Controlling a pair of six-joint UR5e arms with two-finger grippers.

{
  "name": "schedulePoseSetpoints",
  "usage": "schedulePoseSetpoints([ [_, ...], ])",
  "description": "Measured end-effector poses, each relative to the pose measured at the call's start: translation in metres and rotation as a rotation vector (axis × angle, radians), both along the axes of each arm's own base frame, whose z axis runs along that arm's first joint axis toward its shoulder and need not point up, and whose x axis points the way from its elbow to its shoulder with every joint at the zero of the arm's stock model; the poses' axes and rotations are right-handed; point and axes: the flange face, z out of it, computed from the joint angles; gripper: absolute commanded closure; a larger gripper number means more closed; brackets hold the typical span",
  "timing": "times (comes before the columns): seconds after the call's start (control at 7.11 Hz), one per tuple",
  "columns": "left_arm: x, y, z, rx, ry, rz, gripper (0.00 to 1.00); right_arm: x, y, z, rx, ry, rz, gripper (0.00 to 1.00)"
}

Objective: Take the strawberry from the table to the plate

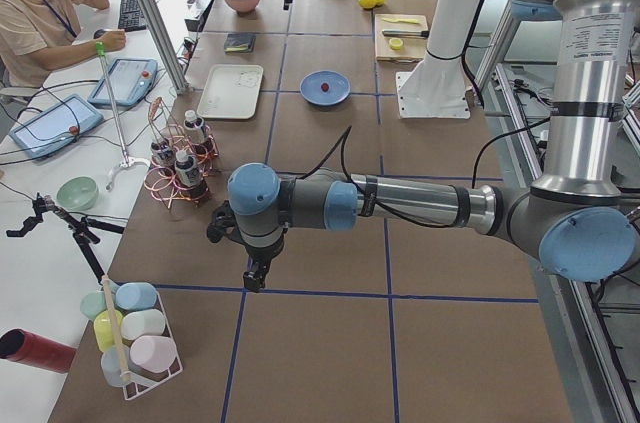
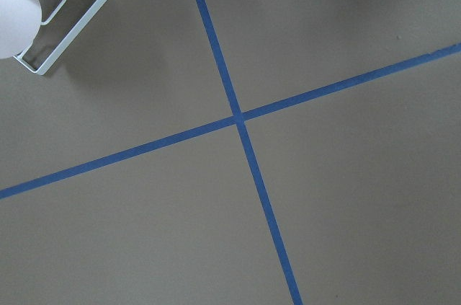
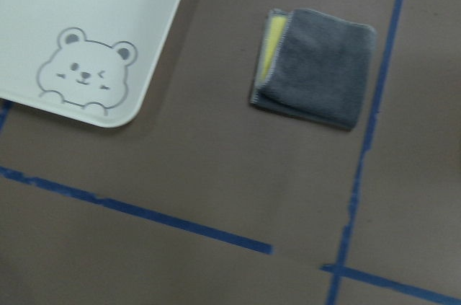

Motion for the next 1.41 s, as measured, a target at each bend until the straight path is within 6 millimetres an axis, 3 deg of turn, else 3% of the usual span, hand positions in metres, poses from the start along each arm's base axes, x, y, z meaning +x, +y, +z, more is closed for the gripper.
schedulePoseSetpoints([
  [0.14,0.000,0.001,0.000,0.000,-0.002,0.000,0.00,0.076,-0.008,0.058,0.020,0.035,-0.066,0.00],
  [0.28,0.000,0.001,0.000,0.001,-0.003,0.000,0.00,0.152,0.002,0.122,0.017,0.068,-0.102,0.00],
  [0.42,0.000,0.001,0.000,0.001,-0.004,0.000,0.00,0.220,0.028,0.186,-0.028,0.099,-0.089,0.00],
  [0.56,0.000,0.000,0.000,0.000,-0.004,0.001,0.00,0.265,0.057,0.236,-0.090,0.143,-0.048,0.00],
  [0.7,0.000,0.000,0.000,0.000,-0.004,0.001,0.00,0.296,0.081,0.274,-0.148,0.197,-0.003,0.00],
  [0.84,0.000,0.000,0.000,0.000,-0.003,0.001,0.00,0.313,0.098,0.295,-0.189,0.203,0.022,0.00],
  [1.12,0.000,0.001,0.000,0.000,-0.001,0.001,0.00,0.314,0.125,0.317,-0.254,0.093,0.017,0.00],
  [1.41,0.000,0.001,0.000,-0.001,0.002,0.001,0.00,0.311,0.141,0.326,-0.288,0.014,0.008,0.00],
])
